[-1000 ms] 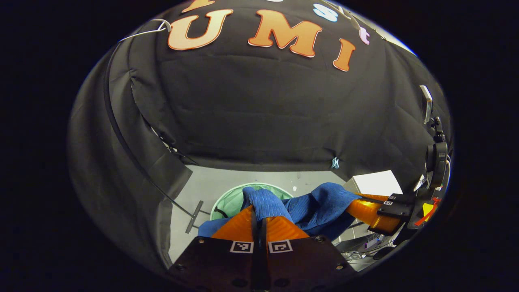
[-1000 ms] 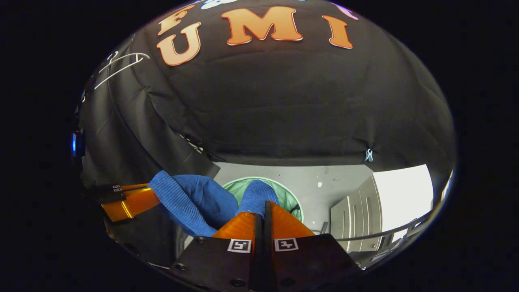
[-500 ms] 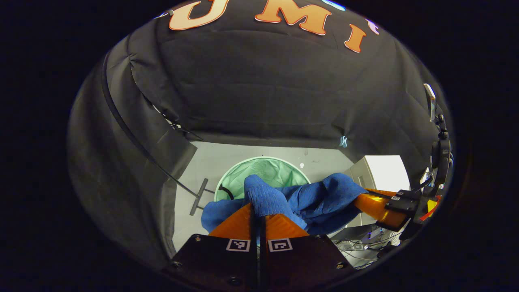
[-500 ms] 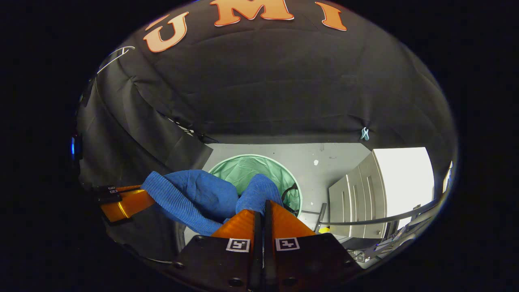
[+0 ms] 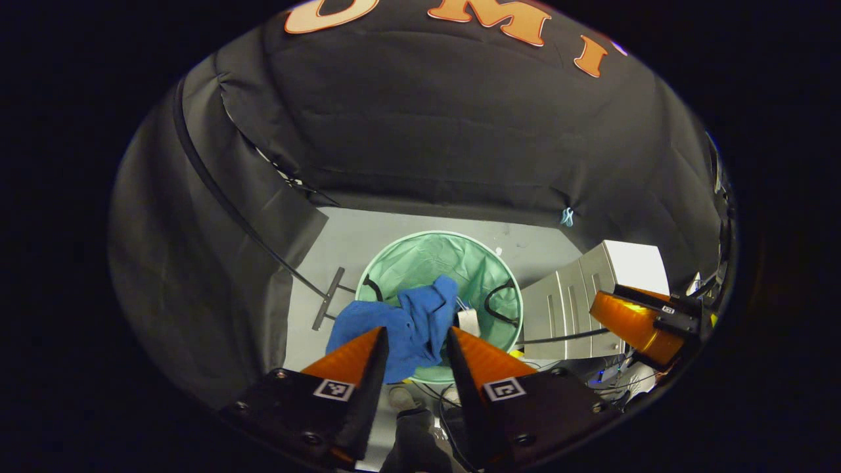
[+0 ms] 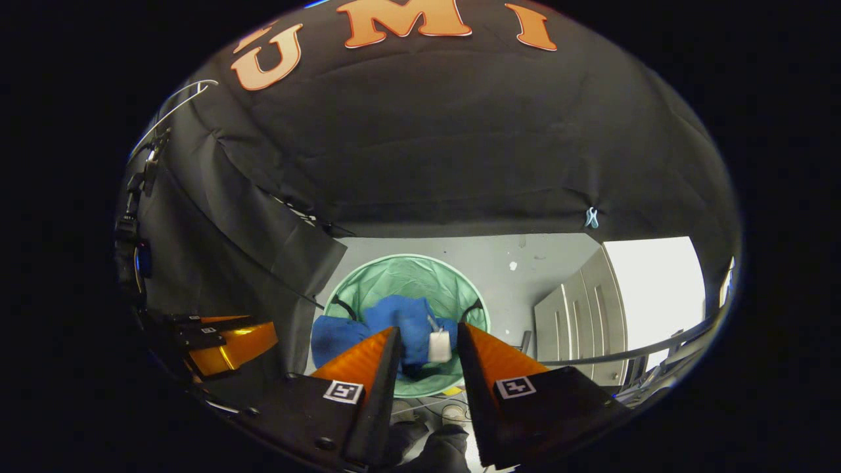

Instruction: Grasp the clothes on the hanger with both hands and then place them into the laundry hamper below.

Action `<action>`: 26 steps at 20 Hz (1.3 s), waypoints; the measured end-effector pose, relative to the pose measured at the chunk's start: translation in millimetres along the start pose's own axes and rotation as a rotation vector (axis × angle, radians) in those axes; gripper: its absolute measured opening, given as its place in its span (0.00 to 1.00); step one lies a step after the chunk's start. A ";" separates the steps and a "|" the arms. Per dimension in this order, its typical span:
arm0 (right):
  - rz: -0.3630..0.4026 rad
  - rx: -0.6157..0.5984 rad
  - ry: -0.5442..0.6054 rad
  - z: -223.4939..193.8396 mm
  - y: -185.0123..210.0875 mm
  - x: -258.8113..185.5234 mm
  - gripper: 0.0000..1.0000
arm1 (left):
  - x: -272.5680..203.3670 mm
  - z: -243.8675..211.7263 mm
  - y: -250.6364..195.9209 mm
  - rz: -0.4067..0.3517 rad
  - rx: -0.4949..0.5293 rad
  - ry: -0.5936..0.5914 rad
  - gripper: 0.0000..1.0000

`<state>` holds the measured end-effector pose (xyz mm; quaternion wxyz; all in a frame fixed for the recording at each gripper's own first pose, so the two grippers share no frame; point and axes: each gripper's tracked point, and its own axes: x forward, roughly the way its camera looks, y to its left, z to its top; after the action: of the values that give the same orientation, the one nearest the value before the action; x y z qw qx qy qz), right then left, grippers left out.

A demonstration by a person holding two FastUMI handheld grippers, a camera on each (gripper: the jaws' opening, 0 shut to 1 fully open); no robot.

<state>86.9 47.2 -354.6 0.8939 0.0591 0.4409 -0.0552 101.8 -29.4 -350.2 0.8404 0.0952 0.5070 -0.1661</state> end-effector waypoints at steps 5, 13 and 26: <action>-0.013 -0.013 -0.014 -4.3 -0.7 -8.8 0.76 | -13.4 -8.3 16.1 0.022 -0.044 0.003 0.78; -0.040 -0.013 -0.083 2.0 0.2 -37.9 0.99 | -37.6 -0.2 41.9 0.082 -0.057 -0.061 0.99; -0.067 -0.022 -0.272 44.5 22.5 -102.5 0.99 | -125.5 41.2 74.9 0.068 -0.064 -0.267 0.97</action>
<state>63.1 67.3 -244.9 0.9437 0.0265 0.3179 -0.0877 109.7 49.4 -220.6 0.9081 0.0625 0.3923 -0.1323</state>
